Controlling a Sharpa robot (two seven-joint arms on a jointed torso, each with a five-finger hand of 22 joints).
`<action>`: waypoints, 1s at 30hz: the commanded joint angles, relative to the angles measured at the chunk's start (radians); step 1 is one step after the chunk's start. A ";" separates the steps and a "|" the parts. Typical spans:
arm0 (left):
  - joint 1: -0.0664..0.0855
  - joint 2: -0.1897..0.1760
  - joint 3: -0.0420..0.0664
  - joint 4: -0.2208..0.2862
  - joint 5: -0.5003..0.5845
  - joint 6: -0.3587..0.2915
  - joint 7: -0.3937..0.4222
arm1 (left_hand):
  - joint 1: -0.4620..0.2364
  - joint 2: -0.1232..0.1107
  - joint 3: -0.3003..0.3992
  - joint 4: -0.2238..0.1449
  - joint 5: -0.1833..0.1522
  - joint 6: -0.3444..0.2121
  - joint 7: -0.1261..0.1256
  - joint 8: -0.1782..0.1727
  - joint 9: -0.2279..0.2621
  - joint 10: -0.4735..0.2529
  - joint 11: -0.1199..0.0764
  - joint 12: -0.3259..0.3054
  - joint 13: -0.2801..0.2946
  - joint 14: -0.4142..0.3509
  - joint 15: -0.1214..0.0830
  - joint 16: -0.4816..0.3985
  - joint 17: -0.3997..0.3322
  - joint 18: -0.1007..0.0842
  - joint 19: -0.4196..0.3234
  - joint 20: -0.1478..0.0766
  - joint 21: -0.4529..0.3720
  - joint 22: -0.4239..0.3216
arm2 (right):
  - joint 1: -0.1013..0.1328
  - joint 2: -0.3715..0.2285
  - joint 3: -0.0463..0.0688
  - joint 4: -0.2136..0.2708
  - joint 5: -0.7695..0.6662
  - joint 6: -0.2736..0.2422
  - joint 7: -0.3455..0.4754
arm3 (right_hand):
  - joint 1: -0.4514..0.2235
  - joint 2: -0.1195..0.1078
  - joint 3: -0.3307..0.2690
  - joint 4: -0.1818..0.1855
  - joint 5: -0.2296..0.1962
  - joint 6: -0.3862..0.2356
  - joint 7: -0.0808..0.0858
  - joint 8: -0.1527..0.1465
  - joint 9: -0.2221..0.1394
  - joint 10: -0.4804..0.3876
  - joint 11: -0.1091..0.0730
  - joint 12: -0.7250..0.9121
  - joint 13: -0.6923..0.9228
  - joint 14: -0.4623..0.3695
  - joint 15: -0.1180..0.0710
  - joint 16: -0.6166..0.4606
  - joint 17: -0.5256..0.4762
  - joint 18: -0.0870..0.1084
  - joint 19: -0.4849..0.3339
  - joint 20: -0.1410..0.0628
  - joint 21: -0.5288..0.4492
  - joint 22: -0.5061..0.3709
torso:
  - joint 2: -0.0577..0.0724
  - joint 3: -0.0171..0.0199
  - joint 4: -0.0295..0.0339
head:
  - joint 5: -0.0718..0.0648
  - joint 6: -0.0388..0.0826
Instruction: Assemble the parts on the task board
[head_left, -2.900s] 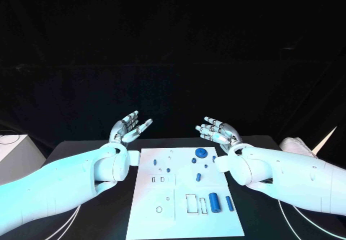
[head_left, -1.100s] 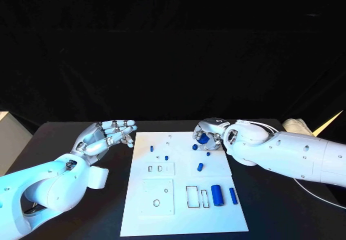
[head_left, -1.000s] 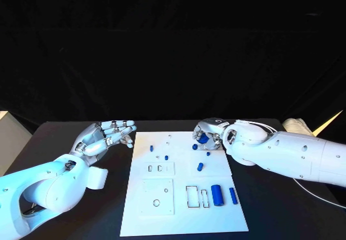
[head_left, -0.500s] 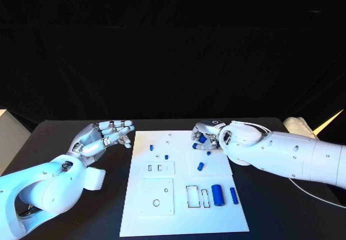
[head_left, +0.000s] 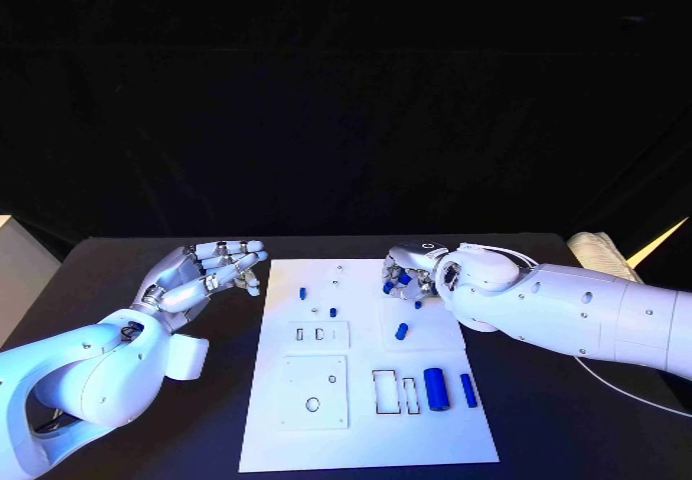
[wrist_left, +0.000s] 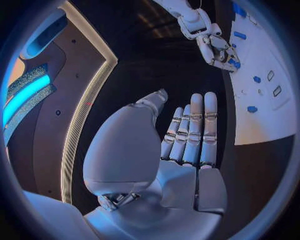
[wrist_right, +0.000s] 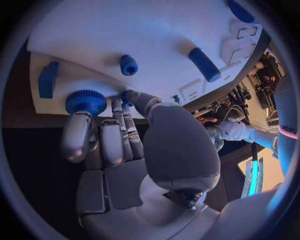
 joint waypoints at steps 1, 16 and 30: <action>0.002 0.000 0.001 0.002 0.000 0.018 0.002 | -0.008 0.000 0.005 0.001 -0.006 -0.002 0.010 -0.005 -0.001 -0.007 -0.002 -0.006 -0.002 -0.007 -0.003 0.005 0.001 0.012 -0.008 0.001 0.004 0.001 | -0.003 0.000 -0.001 0.004 -0.011 0.015 0.005 | -0.010 -0.002 0.020 0.000 -0.004 0.021 -0.005 0.011 0.010 0.027 -0.005 0.008 0.004 0.034 -0.007 0.012 0.007 -0.013 0.012 -0.005 0.018 0.019 | 0.002 -0.0014 0.0032 | -0.003 0.000; 0.002 -0.002 0.001 -0.005 0.001 0.018 -0.006 | -0.004 0.003 0.010 -0.003 -0.006 -0.003 0.011 -0.006 -0.002 -0.010 -0.001 -0.006 -0.002 -0.009 -0.003 0.011 0.002 0.012 -0.012 0.002 0.010 0.005 | -0.002 -0.006 0.001 0.035 0.019 -0.128 -0.023 | -0.008 0.030 0.081 -0.008 -0.054 0.066 -0.025 0.049 0.050 0.102 -0.028 0.005 0.019 0.035 -0.026 0.030 0.017 -0.022 0.026 -0.022 0.058 0.079 | 0.005 -0.0049 0.0058 | -0.003 0.010; 0.002 0.000 0.001 -0.018 0.001 0.020 -0.009 | -0.006 0.000 0.012 -0.006 -0.008 -0.005 0.012 -0.007 -0.002 -0.013 0.000 -0.005 -0.001 -0.013 -0.001 0.016 0.003 0.013 -0.017 0.003 0.017 0.009 | 0.015 0.068 0.014 -0.010 0.039 -0.204 -0.087 | -0.015 0.031 0.084 -0.008 -0.062 0.068 -0.027 0.056 0.060 0.107 -0.029 -0.002 0.021 0.036 -0.027 0.032 0.017 -0.024 0.028 -0.024 0.064 0.088 | 0.009 -0.0077 0.0119 | -0.007 0.017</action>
